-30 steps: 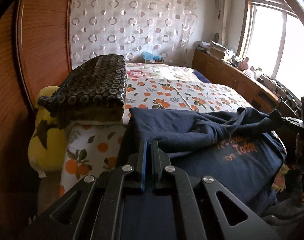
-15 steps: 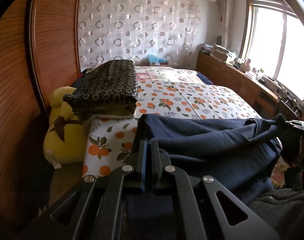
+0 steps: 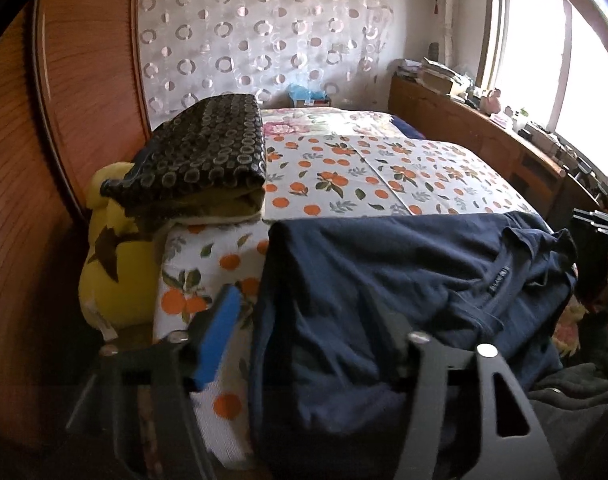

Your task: Fold small clothes

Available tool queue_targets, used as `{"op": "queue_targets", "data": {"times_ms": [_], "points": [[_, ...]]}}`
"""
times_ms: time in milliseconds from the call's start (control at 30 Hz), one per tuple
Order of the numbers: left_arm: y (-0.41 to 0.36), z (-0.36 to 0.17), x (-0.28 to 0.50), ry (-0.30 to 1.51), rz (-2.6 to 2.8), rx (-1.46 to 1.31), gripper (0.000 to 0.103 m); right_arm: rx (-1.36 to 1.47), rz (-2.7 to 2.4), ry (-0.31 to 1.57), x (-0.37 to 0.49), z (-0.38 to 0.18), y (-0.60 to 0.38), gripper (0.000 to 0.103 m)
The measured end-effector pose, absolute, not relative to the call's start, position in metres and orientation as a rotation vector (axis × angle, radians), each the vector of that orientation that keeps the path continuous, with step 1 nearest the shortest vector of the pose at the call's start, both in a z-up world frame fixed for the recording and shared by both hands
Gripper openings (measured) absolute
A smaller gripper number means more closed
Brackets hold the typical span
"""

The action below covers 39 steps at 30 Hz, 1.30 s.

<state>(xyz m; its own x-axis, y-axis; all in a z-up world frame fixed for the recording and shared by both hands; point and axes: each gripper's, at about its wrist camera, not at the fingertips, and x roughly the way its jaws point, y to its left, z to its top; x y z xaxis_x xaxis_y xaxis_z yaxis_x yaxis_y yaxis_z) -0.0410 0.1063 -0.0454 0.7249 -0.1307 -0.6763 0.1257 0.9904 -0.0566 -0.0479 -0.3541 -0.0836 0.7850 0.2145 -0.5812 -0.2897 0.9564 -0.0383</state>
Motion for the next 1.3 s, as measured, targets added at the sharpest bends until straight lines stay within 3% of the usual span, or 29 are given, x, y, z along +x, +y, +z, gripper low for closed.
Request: {"op": "queue_targets", "data": {"times_ms": [400,800,1133,1200,1300], "points": [[0.116,-0.073,0.036,0.822,-0.107,0.007,0.069,-0.102,0.275,0.676,0.026,-0.115,-0.344,0.049],[0.118,-0.104,0.062,0.919,-0.122,-0.015,0.069,-0.050,0.271,0.753,0.048,-0.123,-0.351,0.049],[0.114,-0.106,0.067,0.925,-0.118,0.008,0.075,-0.067,0.276,0.756,0.054,-0.128,-0.345,0.066],[0.113,-0.105,0.067,0.923,-0.129,0.013,0.073,-0.091,0.275,0.754,0.053,-0.129,-0.343,0.067],[0.109,-0.104,0.069,0.924,-0.165,0.003,0.062,-0.091,0.282,0.755,0.054,-0.130,-0.346,0.067]]}}
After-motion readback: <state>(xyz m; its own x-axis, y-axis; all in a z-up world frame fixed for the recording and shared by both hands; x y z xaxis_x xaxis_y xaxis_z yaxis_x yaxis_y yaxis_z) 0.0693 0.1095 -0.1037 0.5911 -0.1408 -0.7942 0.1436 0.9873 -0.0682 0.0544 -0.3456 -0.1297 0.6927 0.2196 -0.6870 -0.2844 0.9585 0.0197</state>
